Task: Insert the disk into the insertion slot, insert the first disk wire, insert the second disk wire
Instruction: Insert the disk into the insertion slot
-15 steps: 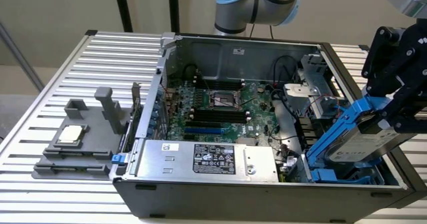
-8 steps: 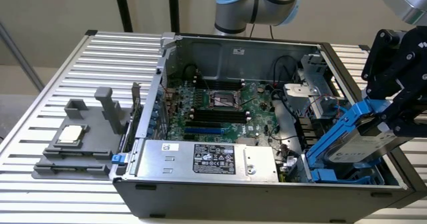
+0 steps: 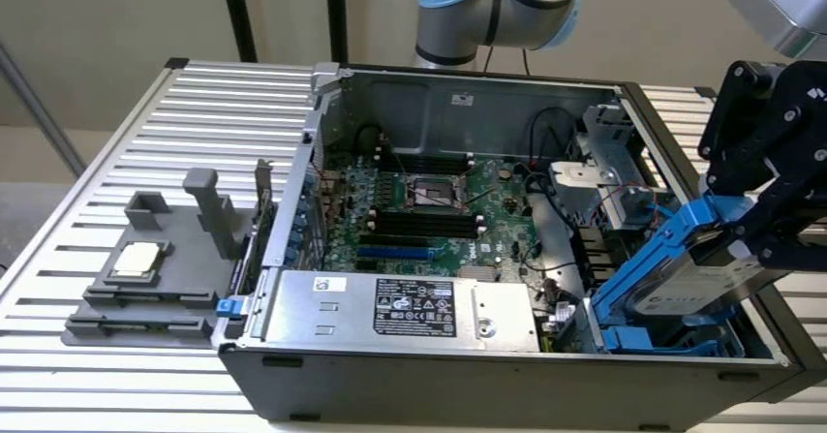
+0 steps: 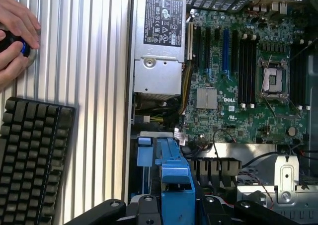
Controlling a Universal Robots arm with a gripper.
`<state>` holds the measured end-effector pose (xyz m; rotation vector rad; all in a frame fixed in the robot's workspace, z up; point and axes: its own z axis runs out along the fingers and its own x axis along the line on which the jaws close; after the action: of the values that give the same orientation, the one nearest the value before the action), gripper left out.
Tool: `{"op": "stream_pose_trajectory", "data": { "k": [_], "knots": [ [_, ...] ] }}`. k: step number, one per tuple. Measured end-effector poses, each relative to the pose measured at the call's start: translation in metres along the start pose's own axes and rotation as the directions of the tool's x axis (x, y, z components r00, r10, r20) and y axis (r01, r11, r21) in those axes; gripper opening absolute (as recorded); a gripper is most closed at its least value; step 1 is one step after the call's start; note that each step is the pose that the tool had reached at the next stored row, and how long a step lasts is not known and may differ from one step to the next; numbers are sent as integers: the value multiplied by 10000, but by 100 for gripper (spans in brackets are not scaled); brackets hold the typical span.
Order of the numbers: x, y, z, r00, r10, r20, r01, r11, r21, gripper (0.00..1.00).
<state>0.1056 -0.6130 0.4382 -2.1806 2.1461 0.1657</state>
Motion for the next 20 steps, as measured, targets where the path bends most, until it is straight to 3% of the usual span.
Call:
{"op": "stream_pose_trajectory", "data": {
  "k": [8,20],
  "knots": [
    [20,4,35,10000,-29,79,29,10000,12,33],
    [33,4,97,9999,-61,91,60,10000,14,33]
  ]
}}
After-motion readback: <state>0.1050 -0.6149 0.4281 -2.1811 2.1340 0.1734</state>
